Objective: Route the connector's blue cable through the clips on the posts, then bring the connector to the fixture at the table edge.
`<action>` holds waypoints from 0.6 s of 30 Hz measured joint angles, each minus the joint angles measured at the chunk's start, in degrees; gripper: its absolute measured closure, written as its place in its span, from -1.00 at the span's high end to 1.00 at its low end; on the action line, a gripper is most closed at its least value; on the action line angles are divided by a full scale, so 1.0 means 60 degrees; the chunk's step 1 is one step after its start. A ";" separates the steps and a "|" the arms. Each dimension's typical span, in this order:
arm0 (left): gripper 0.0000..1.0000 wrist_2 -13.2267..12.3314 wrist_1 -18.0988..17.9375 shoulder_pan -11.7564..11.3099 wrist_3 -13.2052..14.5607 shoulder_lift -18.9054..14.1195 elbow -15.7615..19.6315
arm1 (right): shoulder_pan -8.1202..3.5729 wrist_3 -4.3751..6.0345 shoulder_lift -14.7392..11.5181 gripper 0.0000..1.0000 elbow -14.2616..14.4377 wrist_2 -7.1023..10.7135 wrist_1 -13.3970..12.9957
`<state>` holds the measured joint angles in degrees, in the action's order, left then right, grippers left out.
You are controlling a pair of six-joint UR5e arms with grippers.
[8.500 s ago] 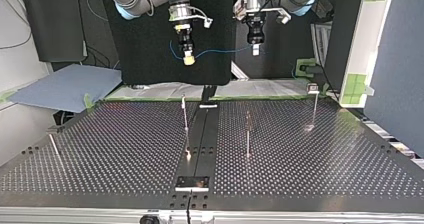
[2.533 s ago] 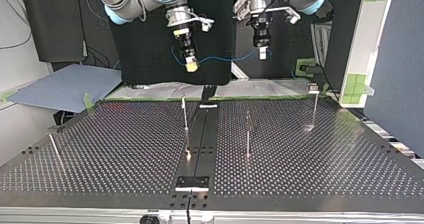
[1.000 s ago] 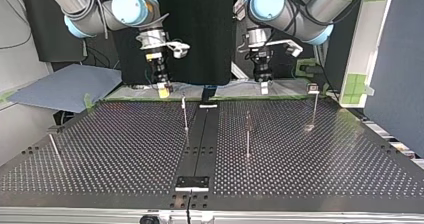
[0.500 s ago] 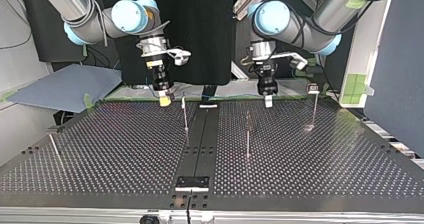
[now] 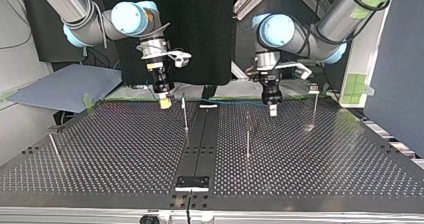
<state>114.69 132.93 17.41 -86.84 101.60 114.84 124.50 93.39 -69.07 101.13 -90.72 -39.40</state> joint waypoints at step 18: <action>-0.97 -0.0488 0.0047 -0.0422 0.0018 0.0300 -0.0322 | 0.0000 -0.0005 0.0039 -0.99 -0.0158 0.0001 -0.0039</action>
<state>111.76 133.21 14.88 -86.74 103.41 112.91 124.50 93.36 -68.83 100.18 -90.71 -39.64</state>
